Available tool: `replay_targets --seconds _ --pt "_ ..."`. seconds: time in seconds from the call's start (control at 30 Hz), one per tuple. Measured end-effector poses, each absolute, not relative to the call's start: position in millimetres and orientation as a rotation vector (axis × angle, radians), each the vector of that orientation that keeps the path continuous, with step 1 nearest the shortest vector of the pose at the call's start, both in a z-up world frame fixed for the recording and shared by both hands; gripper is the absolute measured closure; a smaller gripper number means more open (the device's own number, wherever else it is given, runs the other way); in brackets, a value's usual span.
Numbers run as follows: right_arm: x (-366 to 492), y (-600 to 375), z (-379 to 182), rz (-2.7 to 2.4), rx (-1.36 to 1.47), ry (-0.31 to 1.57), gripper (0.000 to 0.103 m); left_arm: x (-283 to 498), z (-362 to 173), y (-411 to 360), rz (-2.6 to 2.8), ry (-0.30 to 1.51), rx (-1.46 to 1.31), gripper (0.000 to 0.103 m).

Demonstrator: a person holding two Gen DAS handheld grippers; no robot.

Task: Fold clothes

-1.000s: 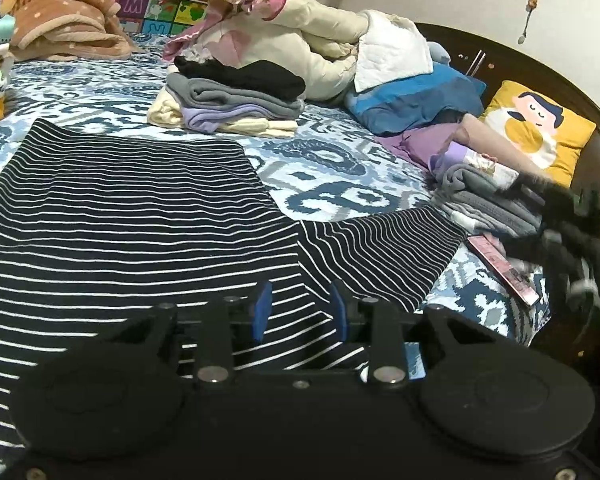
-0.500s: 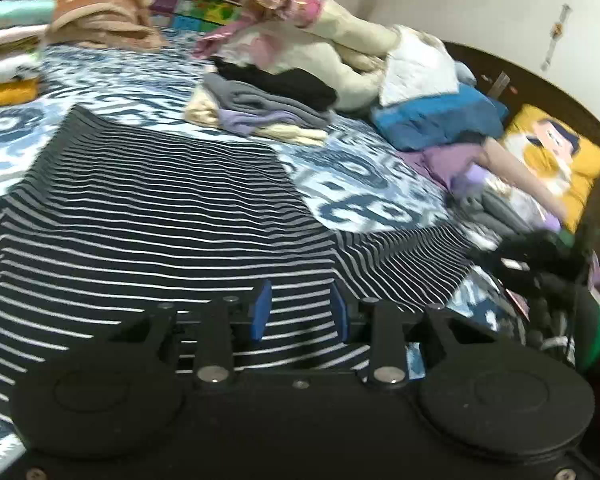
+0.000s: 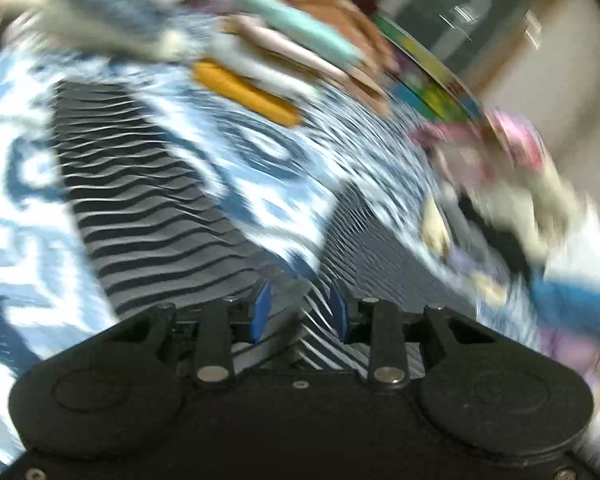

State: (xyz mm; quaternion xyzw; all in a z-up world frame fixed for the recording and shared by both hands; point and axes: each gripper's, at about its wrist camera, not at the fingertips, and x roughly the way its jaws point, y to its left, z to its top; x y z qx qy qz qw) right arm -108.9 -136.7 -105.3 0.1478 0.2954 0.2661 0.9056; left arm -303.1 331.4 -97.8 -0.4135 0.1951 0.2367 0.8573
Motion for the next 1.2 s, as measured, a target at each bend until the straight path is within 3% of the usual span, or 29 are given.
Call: replay_targets --seconds 0.27,0.47,0.67,0.8,0.93,1.1,1.2 --pt "-147.5 -27.8 -97.6 0.858 -0.017 0.58 0.076 -304.7 -98.4 352.4 0.468 0.381 -0.933 0.072" --pt "-139.6 -17.0 -109.0 0.884 -0.005 0.67 0.076 -254.7 -119.3 336.3 0.309 0.488 -0.879 0.072" --pt "-145.5 -41.6 -103.8 0.791 -0.069 0.612 0.075 -291.7 -110.6 356.1 0.601 0.43 -0.831 0.072" --pt "-181.2 -39.1 -88.3 0.928 -0.092 0.499 0.075 -301.9 -94.2 318.6 0.461 0.463 -0.75 0.072" --pt "-232.4 -9.4 -107.7 1.047 -0.277 0.492 0.075 -297.0 -90.1 247.9 0.29 0.569 -0.54 0.072" --pt "-289.0 -0.6 -135.1 1.026 -0.53 0.426 0.073 -323.2 -131.1 187.6 0.317 0.712 -0.27 0.072" --pt "-302.7 -9.4 -127.4 1.016 -0.539 0.42 0.073 -338.7 -118.3 173.7 0.296 0.729 -0.221 0.06"
